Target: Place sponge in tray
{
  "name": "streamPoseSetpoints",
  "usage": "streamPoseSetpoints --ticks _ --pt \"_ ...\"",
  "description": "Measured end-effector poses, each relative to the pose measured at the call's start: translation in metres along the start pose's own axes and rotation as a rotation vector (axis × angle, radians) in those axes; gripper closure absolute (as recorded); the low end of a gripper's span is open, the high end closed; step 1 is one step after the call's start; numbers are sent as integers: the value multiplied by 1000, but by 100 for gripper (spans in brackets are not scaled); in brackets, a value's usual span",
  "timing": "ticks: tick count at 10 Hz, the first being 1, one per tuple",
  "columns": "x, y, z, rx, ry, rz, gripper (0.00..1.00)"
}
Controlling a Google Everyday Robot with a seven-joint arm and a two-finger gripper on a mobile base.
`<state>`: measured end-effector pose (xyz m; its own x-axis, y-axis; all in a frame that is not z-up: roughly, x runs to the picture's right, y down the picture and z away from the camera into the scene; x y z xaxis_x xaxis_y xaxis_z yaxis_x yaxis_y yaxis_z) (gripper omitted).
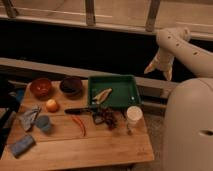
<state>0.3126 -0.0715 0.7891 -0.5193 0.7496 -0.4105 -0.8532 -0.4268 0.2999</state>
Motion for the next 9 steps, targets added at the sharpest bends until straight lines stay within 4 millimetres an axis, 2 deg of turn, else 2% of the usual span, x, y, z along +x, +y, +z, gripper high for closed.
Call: streamPoseSetpoints --ticks 6,9 --pt "1 3 -3 -9 -1 -12 20" --pt "15 46 -11 -50 9 -69 20"
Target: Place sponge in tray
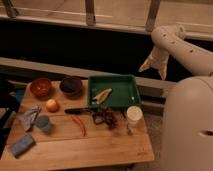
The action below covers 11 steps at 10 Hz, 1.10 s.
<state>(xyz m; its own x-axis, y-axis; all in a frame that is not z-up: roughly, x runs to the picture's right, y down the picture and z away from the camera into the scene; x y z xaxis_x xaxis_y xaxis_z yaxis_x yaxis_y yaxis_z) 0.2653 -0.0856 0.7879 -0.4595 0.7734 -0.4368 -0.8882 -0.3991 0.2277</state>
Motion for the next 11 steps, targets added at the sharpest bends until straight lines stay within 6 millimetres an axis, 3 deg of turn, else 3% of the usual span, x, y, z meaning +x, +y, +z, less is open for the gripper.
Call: streamPoseSetpoints --ticks 3,5,8,11 --pt "22 48 -8 -55 26 -73 20" --pt "45 92 -16 -97 40 -148 20" --pt "103 164 -44 -172 48 -303 20" --pt "173 213 -77 -252 59 -473 20"
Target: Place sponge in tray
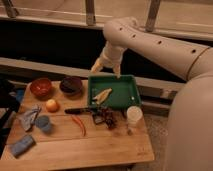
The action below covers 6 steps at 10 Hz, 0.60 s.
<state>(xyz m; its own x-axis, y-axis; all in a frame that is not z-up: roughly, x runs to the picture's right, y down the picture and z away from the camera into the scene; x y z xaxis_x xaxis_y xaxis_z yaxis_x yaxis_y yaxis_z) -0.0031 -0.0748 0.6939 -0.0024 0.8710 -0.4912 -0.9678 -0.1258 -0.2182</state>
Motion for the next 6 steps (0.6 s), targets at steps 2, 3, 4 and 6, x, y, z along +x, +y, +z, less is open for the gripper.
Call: streamPoseSetpoints --ticks 2,3,4,6 --pt "7 10 -4 -10 0 -26 20" --pt "7 9 -3 -10 0 -26 20" --pt "7 10 -3 -10 0 -26 20" --pt "10 9 1 -9 15 -46 20"
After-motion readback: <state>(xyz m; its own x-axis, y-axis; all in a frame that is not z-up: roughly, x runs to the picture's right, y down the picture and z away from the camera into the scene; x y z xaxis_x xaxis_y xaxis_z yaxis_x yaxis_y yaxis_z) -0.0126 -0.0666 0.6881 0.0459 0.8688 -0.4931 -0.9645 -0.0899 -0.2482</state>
